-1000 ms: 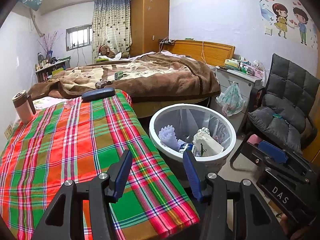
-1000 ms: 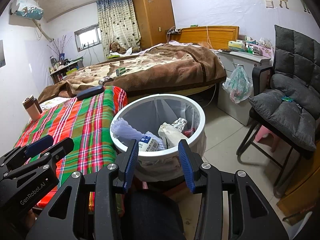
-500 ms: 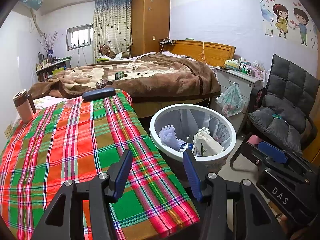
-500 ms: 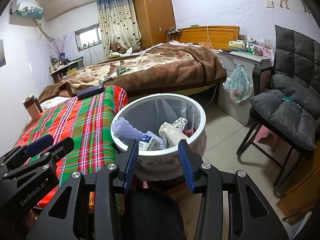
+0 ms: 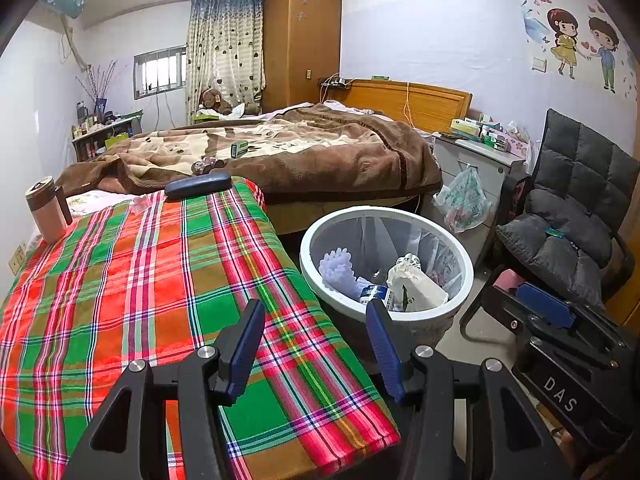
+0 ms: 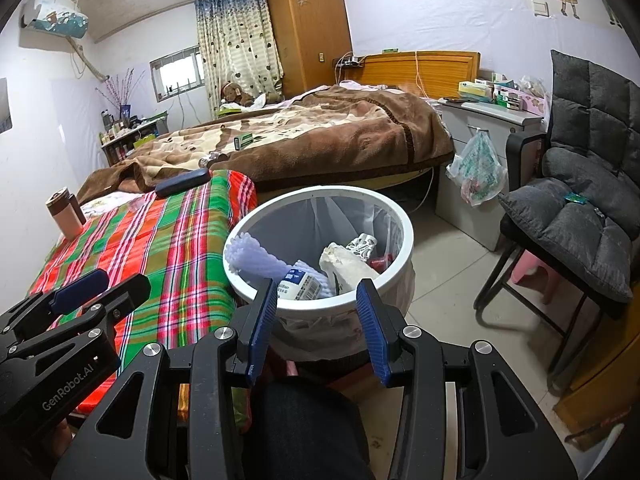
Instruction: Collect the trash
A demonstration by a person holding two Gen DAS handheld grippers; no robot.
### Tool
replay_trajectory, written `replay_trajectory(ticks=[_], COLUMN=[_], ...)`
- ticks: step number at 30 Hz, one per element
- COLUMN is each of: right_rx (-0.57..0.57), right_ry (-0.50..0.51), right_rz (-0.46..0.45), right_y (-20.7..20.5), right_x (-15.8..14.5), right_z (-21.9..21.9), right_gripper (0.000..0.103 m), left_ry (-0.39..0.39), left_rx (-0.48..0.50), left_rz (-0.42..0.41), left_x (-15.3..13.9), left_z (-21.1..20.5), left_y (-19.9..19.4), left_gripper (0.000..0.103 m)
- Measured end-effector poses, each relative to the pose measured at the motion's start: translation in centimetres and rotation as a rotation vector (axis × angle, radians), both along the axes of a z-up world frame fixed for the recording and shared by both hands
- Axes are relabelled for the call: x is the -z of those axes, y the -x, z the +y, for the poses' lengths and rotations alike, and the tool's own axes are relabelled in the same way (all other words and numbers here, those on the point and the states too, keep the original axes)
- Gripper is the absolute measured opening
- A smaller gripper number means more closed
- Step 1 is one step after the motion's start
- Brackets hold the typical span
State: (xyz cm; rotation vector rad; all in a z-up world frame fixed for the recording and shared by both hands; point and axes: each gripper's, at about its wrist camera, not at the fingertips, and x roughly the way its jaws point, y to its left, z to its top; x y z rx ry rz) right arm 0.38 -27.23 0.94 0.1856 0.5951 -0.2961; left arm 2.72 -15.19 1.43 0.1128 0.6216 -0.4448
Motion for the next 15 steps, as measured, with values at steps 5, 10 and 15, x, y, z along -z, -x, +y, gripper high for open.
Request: replay_trajectory(ticks=[5,10,15], right_rx=[0.001,0.000,0.001], right_ry=[0.000,0.000,-0.002], right_rz=[0.001,0.002,0.002], right_y=[-0.05,-0.05,-0.05], right_x=[0.06,0.07,0.09], right_z=[-0.01,0.03,0.02], right_gripper=[0.043,0.043,0.043], left_ry=[0.000,0.005,0.005], left_rx=[0.000,0.005,0.007], left_rz=[-0.001,0.001,0.007], left_x=[0.10,0.17,0.49], left_z=[-0.02,-0.02,0.06], left_y=[-0.09,-0.07,-0.10], left_gripper=[0.052,0.052,0.052])
